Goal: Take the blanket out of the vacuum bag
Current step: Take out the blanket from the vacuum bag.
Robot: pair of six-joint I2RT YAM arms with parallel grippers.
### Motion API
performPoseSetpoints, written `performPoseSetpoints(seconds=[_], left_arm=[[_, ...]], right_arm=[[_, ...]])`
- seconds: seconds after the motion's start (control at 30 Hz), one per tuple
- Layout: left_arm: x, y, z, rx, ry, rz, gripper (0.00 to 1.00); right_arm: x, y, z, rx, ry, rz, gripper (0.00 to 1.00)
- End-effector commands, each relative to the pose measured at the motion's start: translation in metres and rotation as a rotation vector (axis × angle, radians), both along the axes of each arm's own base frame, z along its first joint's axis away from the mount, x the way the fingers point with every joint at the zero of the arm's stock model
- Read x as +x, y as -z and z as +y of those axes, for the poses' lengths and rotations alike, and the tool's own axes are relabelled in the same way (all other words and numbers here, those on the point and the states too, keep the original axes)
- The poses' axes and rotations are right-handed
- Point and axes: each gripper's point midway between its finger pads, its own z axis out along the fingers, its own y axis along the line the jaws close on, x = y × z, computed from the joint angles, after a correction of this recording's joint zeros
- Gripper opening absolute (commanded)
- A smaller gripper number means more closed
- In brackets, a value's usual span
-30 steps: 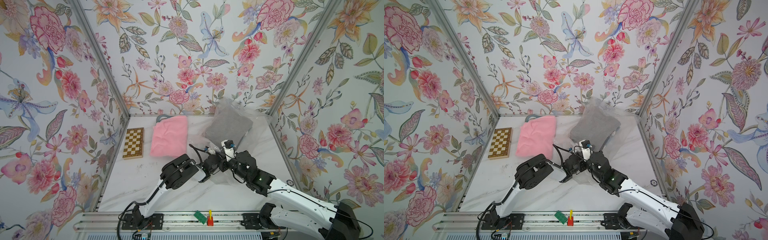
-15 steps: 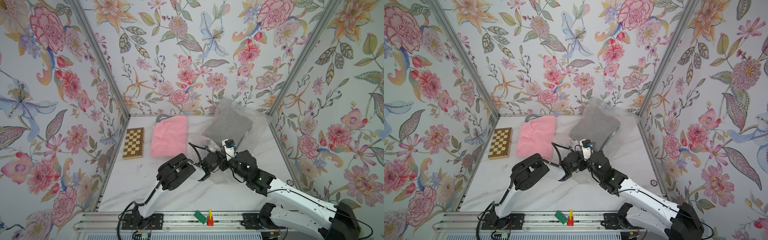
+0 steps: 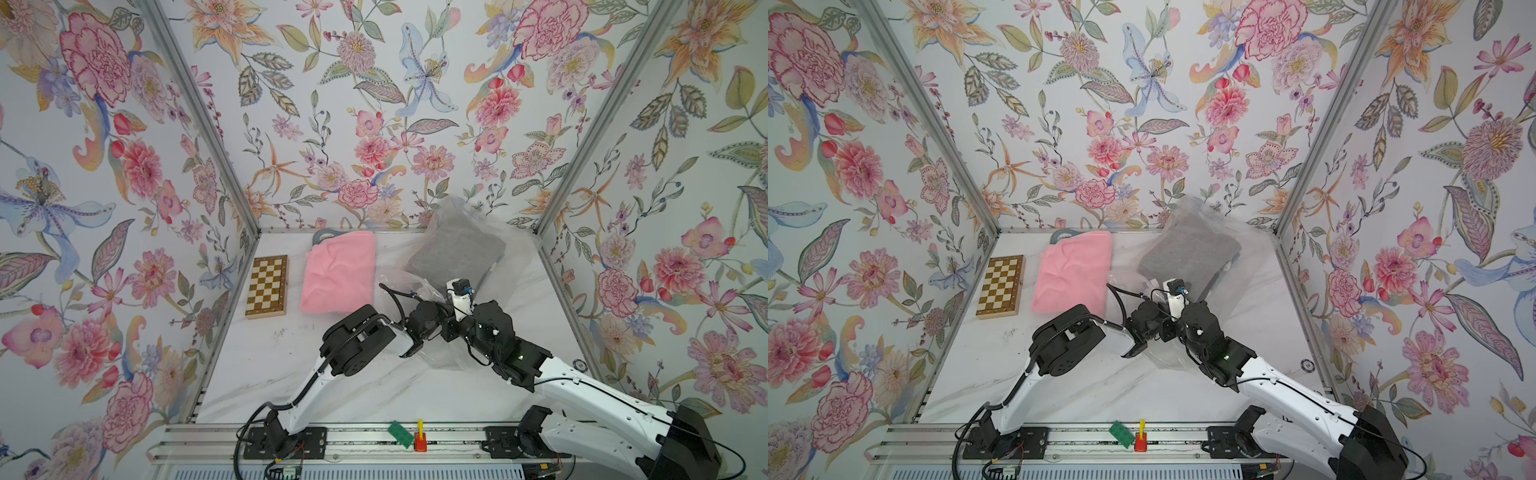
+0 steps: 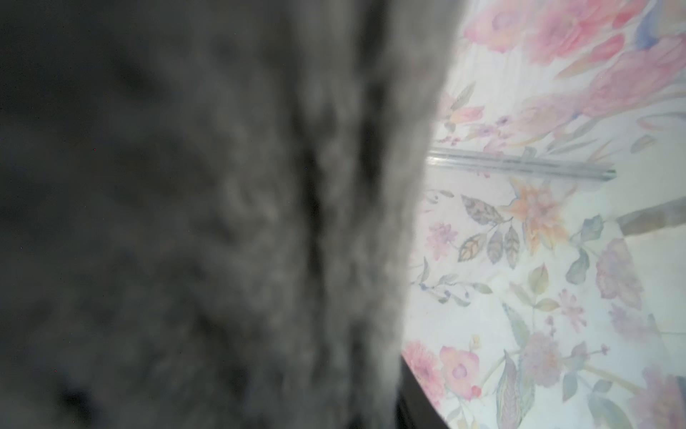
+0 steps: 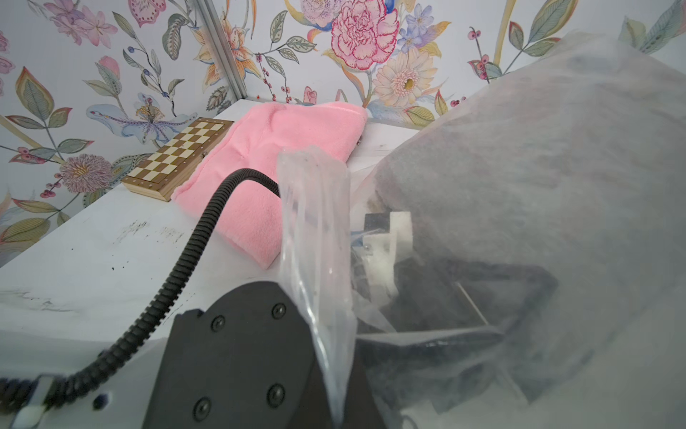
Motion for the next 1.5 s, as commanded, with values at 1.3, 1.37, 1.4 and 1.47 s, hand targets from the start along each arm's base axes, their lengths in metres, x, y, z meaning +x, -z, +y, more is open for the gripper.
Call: performPoseSetpoints(seconds=[1.3,1.37,1.4,1.47], left_arm=[[-0.067,-0.012,0.02,0.414,0.274,-0.206,0.0],[-0.076,-0.012,0.015,0.467,0.298,-0.223,0.0],[-0.081,-0.016,0.011,0.499,0.312,-0.244,0.0],[-0.089,-0.021,0.011,0.555,0.32,-0.26,0.0]], right_arm=[[0.039,-0.047,-0.032,0.015,0.131,-0.093,0.0],[0.04,-0.047,-0.032,0.015,0.135,-0.095,0.0],[0.04,-0.047,-0.033,0.014,0.137,-0.096,0.0],[0.042,-0.047,-0.035,0.014,0.146,-0.097,0.0]])
